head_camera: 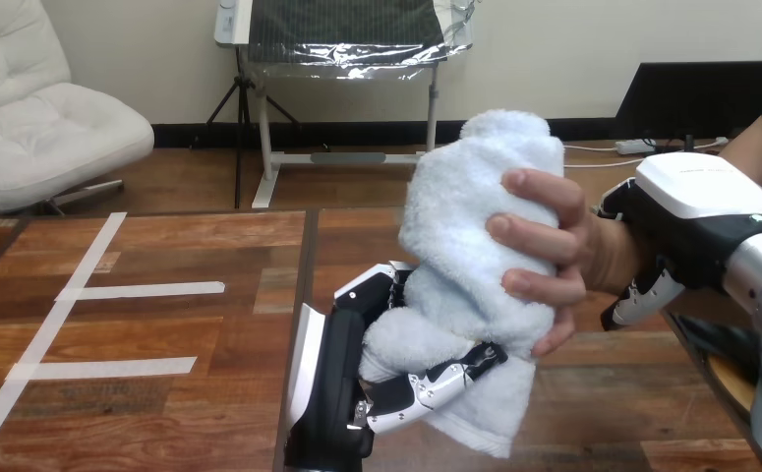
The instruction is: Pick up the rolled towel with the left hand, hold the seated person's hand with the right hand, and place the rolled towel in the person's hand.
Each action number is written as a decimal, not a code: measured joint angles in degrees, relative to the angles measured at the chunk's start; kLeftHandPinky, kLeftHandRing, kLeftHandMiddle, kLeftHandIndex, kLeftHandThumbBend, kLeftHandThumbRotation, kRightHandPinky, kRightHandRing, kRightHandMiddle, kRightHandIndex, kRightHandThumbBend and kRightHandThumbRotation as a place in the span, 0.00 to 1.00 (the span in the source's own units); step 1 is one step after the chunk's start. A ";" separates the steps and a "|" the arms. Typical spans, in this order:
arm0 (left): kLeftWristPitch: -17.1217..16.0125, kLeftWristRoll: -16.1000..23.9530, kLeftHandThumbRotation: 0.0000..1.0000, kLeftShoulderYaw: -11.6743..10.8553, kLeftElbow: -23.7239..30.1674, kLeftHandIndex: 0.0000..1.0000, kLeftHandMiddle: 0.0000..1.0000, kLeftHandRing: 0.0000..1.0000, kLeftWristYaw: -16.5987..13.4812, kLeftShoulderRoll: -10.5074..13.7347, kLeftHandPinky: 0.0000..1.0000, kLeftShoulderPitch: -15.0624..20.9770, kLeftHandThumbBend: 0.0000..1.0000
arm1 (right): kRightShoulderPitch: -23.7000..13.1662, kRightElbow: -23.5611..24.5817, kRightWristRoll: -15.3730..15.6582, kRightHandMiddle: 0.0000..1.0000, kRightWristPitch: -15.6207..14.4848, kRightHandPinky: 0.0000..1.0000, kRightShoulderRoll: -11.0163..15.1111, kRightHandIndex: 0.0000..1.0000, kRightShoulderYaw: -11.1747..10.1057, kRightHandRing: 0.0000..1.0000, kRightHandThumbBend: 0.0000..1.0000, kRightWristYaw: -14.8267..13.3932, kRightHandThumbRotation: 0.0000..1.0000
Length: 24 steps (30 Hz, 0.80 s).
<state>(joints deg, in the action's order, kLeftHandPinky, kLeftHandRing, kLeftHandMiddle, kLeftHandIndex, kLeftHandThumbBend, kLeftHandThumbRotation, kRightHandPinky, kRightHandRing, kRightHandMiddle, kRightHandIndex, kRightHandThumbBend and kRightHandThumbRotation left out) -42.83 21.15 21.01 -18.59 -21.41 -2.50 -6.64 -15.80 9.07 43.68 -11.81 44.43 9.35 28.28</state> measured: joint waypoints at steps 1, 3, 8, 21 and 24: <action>0.25 0.04 0.45 0.04 0.05 0.91 0.84 0.78 0.24 0.01 0.65 0.01 0.77 | 0.00 -0.04 0.08 0.86 0.13 0.71 0.12 0.81 0.00 0.82 0.84 0.00 0.00; 1.01 0.30 0.50 0.07 0.32 0.94 0.89 0.83 0.75 0.05 0.72 0.01 0.80 | 0.00 -0.13 0.19 0.88 0.27 0.75 0.35 0.83 0.00 0.84 0.84 0.02 0.00; 3.62 1.14 0.59 0.13 1.47 0.98 0.97 0.96 2.60 0.12 0.92 0.00 0.87 | -0.01 -0.46 0.43 0.92 0.59 0.83 0.74 0.86 0.00 0.90 0.85 0.04 0.01; 6.25 3.27 0.67 0.81 4.07 1.00 1.00 1.00 5.22 0.23 1.00 -0.01 0.93 | -0.01 -0.60 1.05 0.95 0.82 0.89 0.75 0.90 0.00 0.94 0.84 0.04 0.02; 6.51 4.09 0.68 0.91 4.51 1.00 1.00 1.00 5.33 0.24 1.00 -0.01 0.93 | -0.02 -0.60 1.10 0.95 1.04 0.89 0.75 0.90 0.00 0.94 0.84 0.04 0.02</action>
<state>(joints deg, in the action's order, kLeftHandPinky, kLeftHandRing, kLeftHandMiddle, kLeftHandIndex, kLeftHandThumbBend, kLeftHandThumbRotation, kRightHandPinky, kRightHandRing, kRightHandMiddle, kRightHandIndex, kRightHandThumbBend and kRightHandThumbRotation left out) -36.32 25.24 21.92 -14.08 -16.09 -2.26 -6.65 -15.81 8.47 44.79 -10.77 45.18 9.35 28.32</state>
